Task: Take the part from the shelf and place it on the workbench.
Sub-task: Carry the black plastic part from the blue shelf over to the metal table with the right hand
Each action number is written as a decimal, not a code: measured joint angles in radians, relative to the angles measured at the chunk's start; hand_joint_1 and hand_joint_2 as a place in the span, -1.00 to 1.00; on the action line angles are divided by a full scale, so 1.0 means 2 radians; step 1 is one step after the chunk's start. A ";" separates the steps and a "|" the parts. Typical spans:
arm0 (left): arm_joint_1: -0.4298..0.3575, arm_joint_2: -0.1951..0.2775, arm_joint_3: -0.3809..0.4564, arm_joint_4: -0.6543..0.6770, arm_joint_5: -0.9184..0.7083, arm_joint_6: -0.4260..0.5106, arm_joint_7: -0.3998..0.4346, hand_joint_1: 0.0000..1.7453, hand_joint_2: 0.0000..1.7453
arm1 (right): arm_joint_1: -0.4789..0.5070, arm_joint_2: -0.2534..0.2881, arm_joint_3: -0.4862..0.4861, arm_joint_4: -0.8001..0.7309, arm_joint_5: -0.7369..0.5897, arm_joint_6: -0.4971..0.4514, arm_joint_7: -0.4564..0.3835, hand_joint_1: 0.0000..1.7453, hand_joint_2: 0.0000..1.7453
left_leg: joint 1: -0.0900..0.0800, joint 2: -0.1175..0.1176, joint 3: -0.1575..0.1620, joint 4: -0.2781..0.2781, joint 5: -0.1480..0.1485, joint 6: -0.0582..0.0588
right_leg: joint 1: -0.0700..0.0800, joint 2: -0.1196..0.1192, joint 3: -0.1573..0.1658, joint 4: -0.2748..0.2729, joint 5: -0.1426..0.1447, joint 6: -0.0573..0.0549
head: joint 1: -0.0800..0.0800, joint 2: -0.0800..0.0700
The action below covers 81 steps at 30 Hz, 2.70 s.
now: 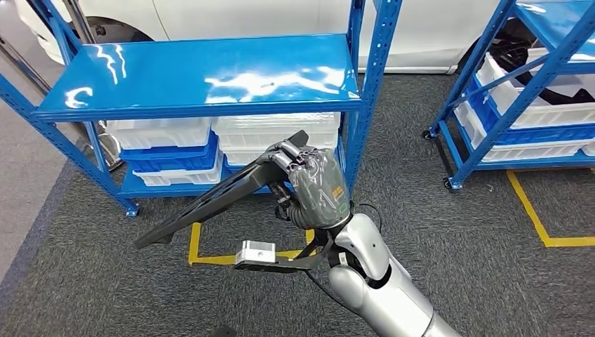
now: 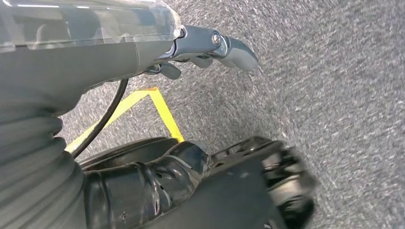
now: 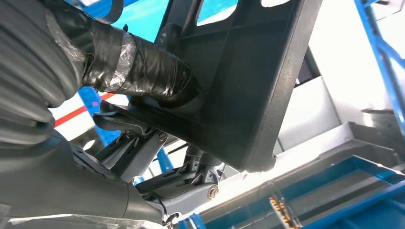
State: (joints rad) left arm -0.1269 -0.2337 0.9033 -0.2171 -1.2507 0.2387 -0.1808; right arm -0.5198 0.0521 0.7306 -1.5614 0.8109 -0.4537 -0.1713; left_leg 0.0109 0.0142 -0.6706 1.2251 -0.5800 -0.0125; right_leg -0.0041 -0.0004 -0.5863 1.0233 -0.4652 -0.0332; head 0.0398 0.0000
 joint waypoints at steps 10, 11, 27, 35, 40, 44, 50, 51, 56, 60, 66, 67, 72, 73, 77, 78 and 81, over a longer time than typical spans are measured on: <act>0.002 0.001 0.000 0.000 0.003 0.001 -0.004 -1.00 1.00 | 0.031 -0.013 -0.019 -0.001 0.004 -0.021 -0.007 1.00 1.00 | 0.002 -0.029 0.064 -0.104 0.046 0.008 | -0.001 0.040 -0.015 0.006 0.010 0.017 | 0.000 0.000; 0.002 0.001 0.000 0.000 0.003 0.001 -0.005 -1.00 1.00 | 0.034 -0.015 -0.023 -0.002 0.004 -0.023 -0.007 1.00 1.00 | 0.004 -0.025 0.065 -0.107 0.048 0.010 | -0.001 0.038 -0.018 0.009 0.008 0.020 | 0.000 0.000; 0.006 0.002 0.002 0.000 0.010 0.003 -0.011 -1.00 1.00 | 0.090 -0.043 -0.080 -0.032 0.001 -0.055 -0.023 1.00 1.00 | 0.000 0.031 0.061 -0.094 0.032 0.004 | 0.003 -0.010 -0.014 0.005 0.008 0.012 | 0.003 0.000; 0.011 0.003 0.005 0.000 0.016 0.005 -0.015 -1.00 1.00 | 0.120 -0.048 -0.098 -0.038 0.007 -0.066 -0.025 1.00 1.00 | 0.002 -0.008 0.026 -0.018 0.015 0.000 | -0.001 0.028 -0.014 0.006 0.011 0.006 | 0.002 0.000; 0.015 0.004 0.011 0.000 0.021 0.009 -0.019 -1.00 1.00 | 0.158 -0.056 -0.131 -0.063 0.006 -0.094 -0.034 1.00 1.00 | 0.003 -0.037 0.060 -0.097 0.039 0.007 | -0.001 0.052 -0.024 0.010 0.016 0.020 | 0.003 0.000; 0.017 0.005 0.012 0.000 0.024 0.011 -0.022 -1.00 1.00 | 0.186 -0.067 -0.161 -0.091 0.005 -0.108 -0.041 1.00 1.00 | 0.005 -0.014 0.062 -0.105 0.046 0.020 | -0.001 0.026 -0.046 0.053 -0.012 0.028 | 0.006 0.000; 0.019 0.006 0.018 0.000 0.029 0.011 -0.025 -1.00 1.00 | 0.219 -0.076 -0.202 -0.119 0.001 -0.113 -0.050 1.00 1.00 | 0.001 0.024 0.062 -0.104 0.044 0.023 | -0.005 -0.002 -0.054 0.094 -0.020 0.032 | 0.008 0.000; 0.019 0.006 0.018 0.000 0.029 0.011 -0.025 -1.00 1.00 | 0.223 -0.076 -0.208 -0.123 -0.001 -0.113 -0.054 1.00 1.00 | 0.001 0.028 0.063 -0.103 0.042 0.021 | -0.003 -0.014 -0.035 0.061 -0.009 0.030 | 0.008 0.000; 0.019 0.006 0.022 0.000 0.032 0.013 -0.025 -1.00 1.00 | 0.251 -0.077 -0.237 -0.148 -0.014 -0.115 -0.079 1.00 1.00 | -0.004 0.050 0.065 -0.103 0.037 0.011 | 0.006 -0.026 -0.009 0.007 0.001 0.019 | 0.008 0.000; 0.019 0.006 0.024 0.000 0.033 0.014 -0.025 -1.00 1.00 | 0.272 -0.070 -0.262 -0.170 -0.023 -0.117 -0.099 1.00 1.00 | -0.002 0.013 0.040 -0.041 -0.005 0.004 | 0.001 -0.006 -0.008 0.001 0.005 0.009 | 0.007 0.000; 0.023 0.006 0.025 0.000 0.034 0.014 -0.023 -1.00 1.00 | 0.302 -0.055 -0.296 -0.193 -0.036 -0.118 -0.117 1.00 1.00 | -0.001 -0.014 0.031 -0.026 0.016 0.009 | 0.001 0.035 -0.008 0.005 0.005 0.007 | 0.007 0.000; 0.023 0.006 0.025 0.000 0.034 0.014 -0.023 -1.00 1.00 | 0.304 -0.054 -0.300 -0.195 -0.038 -0.118 -0.118 1.00 1.00 | -0.001 -0.025 0.044 -0.057 0.030 0.011 | 0.002 0.041 -0.009 0.007 0.005 0.008 | 0.007 0.000; 0.021 0.006 0.026 0.000 0.033 0.015 -0.022 -1.00 1.00 | 0.315 -0.050 -0.314 -0.202 -0.043 -0.119 -0.125 1.00 1.00 | -0.001 -0.030 0.064 -0.103 0.041 0.018 | -0.001 0.061 -0.019 0.009 0.009 0.023 | 0.007 0.000; 0.020 0.006 0.026 0.000 0.033 0.016 -0.022 -1.00 1.00 | 0.317 -0.050 -0.316 -0.203 -0.044 -0.119 -0.126 1.00 1.00 | 0.000 -0.024 0.065 -0.107 0.043 0.021 | -0.001 0.050 -0.022 0.016 0.004 0.025 | 0.008 0.000; 0.022 0.006 0.026 0.000 0.032 0.016 -0.021 -1.00 1.00 | 0.321 -0.048 -0.321 -0.206 -0.048 -0.119 -0.129 1.00 1.00 | -0.002 0.003 0.066 -0.111 0.045 0.028 | -0.004 0.007 -0.069 0.118 -0.049 0.035 | 0.009 0.000; 0.022 0.006 0.026 0.000 0.032 0.016 -0.021 -1.00 1.00 | 0.323 -0.047 -0.322 -0.206 -0.049 -0.119 -0.130 1.00 1.00 | -0.002 0.010 0.066 -0.110 0.045 0.028 | -0.006 0.005 -0.076 0.135 -0.052 0.037 | 0.009 0.000; 0.022 0.006 0.027 0.000 0.032 0.016 -0.021 -1.00 1.00 | 0.328 -0.045 -0.327 -0.210 -0.051 -0.119 -0.135 1.00 1.00 | -0.002 0.028 0.068 -0.109 0.041 0.025 | -0.009 -0.007 -0.043 0.078 -0.017 0.039 | 0.009 0.000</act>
State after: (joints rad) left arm -0.0828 -0.2215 0.9564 -0.2171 -1.1868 0.2700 -0.2226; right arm 0.1364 -0.0370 0.0770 -1.9812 0.7081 -0.6923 -0.4405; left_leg 0.0064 0.0699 -0.5353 1.0080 -0.4976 0.0370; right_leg -0.0231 -0.0146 -0.6721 1.1786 -0.4999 0.0455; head 0.0571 0.0000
